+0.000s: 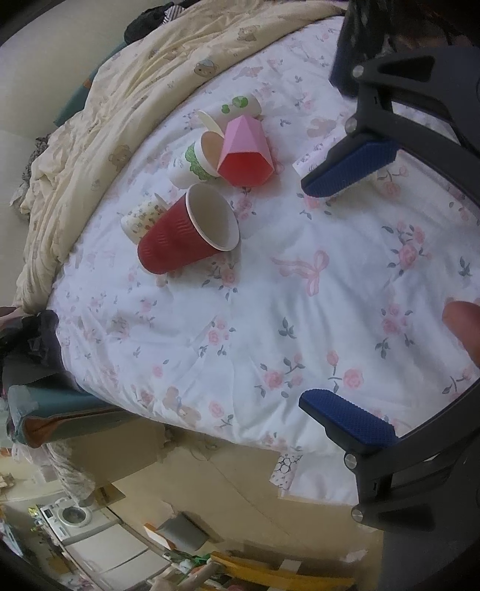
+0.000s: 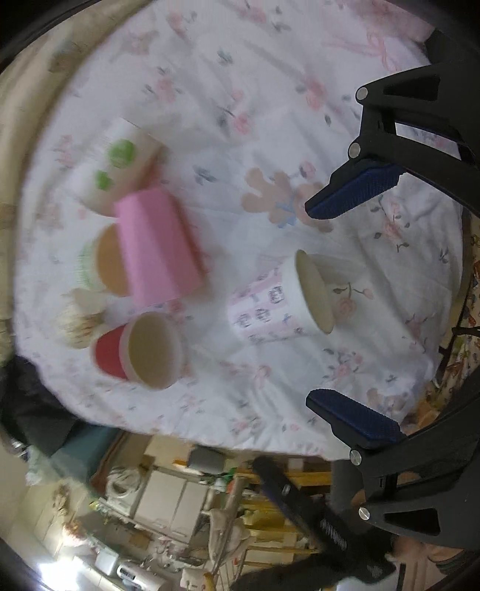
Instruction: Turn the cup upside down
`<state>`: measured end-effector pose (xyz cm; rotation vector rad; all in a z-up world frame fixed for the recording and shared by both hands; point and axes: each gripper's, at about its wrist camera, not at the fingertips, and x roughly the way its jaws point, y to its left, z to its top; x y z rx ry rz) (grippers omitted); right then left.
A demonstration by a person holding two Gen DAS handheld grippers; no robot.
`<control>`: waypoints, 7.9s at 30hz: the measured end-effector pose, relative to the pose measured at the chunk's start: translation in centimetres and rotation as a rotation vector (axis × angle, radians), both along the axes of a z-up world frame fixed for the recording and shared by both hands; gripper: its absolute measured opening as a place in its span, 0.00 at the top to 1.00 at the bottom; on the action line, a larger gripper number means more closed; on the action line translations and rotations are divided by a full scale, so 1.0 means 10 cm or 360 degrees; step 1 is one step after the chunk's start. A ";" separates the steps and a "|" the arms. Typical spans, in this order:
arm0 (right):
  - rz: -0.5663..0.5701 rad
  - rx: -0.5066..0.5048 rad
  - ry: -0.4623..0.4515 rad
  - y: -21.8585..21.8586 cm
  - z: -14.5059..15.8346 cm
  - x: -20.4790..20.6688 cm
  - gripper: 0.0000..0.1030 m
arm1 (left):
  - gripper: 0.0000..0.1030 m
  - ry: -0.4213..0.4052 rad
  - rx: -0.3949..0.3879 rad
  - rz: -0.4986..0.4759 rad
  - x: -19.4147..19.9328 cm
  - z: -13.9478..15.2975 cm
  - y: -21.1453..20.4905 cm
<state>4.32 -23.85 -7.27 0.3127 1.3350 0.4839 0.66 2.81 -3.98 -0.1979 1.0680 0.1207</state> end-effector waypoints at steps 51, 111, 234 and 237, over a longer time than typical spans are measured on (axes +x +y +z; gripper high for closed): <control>-0.0570 -0.0068 -0.0063 -0.94 0.02 -0.08 0.07 | 0.15 0.0740 -0.0492 0.0366 0.58 -0.96 -0.89; -0.0190 -0.0284 -0.0160 -0.14 -0.10 -0.12 0.07 | 0.45 0.0290 -0.0312 -0.0137 0.19 -0.19 -0.20; -0.0584 0.0195 -0.0052 -0.90 0.05 -0.09 0.07 | 0.06 0.0330 0.0040 -0.0116 0.91 -0.77 -1.00; -0.0579 0.0189 -0.0062 -0.89 0.06 -0.09 0.07 | 0.07 0.0283 0.0010 -0.0154 0.84 -0.62 -1.01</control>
